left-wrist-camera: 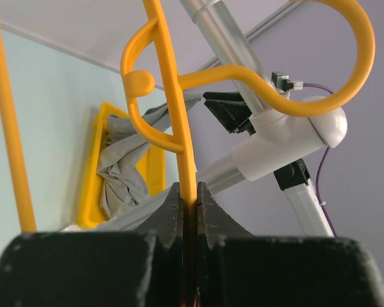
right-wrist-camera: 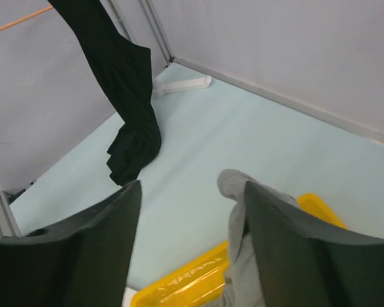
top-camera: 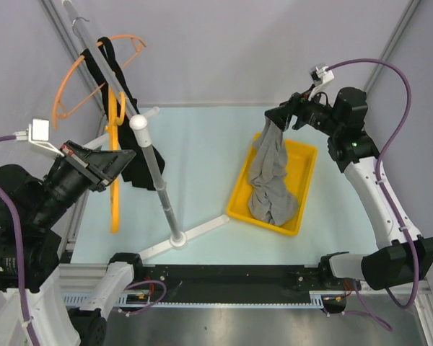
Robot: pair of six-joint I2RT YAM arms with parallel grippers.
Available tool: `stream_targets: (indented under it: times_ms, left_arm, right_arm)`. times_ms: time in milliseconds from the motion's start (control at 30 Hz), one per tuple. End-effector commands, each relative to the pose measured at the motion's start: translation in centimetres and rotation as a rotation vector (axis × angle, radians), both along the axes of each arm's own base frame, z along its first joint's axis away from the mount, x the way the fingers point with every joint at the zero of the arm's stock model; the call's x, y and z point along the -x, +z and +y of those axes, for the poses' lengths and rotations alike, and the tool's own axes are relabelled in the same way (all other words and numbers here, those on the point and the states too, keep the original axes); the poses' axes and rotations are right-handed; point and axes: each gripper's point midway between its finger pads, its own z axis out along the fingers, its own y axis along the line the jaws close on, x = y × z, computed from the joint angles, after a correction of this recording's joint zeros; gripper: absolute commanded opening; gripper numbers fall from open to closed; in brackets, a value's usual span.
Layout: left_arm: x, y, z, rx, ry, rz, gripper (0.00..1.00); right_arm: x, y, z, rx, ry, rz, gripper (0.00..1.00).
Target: Remove the tank top from the hanger
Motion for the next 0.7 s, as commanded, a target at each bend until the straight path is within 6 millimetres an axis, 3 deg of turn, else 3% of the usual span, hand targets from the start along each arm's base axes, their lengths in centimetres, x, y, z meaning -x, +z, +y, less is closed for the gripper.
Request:
stream_targets:
  times_ms: [0,67,100,267,333,367,400,433,467,533,667]
  left_arm:
    - [1.5,1.3,0.0,-0.017,-0.005,-0.065,0.00]
    - [2.5,0.8,0.9,-0.024,0.050,-0.074,0.00]
    - [2.5,0.6,1.5,-0.025,0.090,-0.073,0.00]
    - [4.0,-2.5,3.0,-0.013,0.192,-0.055,0.00]
    - [3.6,-4.6,4.3,0.036,0.282,-0.011,0.00]
    - [5.4,-4.6,4.7,0.067,0.305,-0.070,0.00]
    - [5.6,-4.9,4.8,0.111,0.316,-0.079,0.00]
    - [4.8,-5.9,5.1,0.132,0.336,-0.070,0.00]
    - [5.5,-6.1,4.7,0.160,0.306,-0.088,0.00]
    - [4.5,-8.3,2.6,0.207,0.189,-0.003,0.00]
    - [3.4,-10.9,1.5,0.287,0.136,0.082,0.00]
  right_arm:
    - [0.3,1.6,0.0,-0.004,0.013,-0.053,0.79]
    - [-0.2,1.7,0.4,-0.005,0.037,-0.008,0.84]
    - [-1.0,0.8,1.0,-0.003,0.061,0.032,1.00]
    - [-0.6,2.8,3.7,-0.004,0.134,-0.041,1.00]
    - [-0.6,3.1,5.7,-0.013,0.200,-0.070,1.00]
    - [-0.4,4.6,6.5,-0.029,0.227,-0.093,1.00]
    - [-0.3,4.8,7.1,-0.035,0.256,-0.101,1.00]
    - [0.1,4.2,8.9,-0.043,0.341,-0.087,1.00]
    - [0.6,4.7,9.6,-0.060,0.390,-0.094,1.00]
    - [1.9,5.0,11.6,-0.080,0.529,-0.160,1.00]
    - [2.5,2.2,15.1,-0.078,0.700,-0.164,1.00]
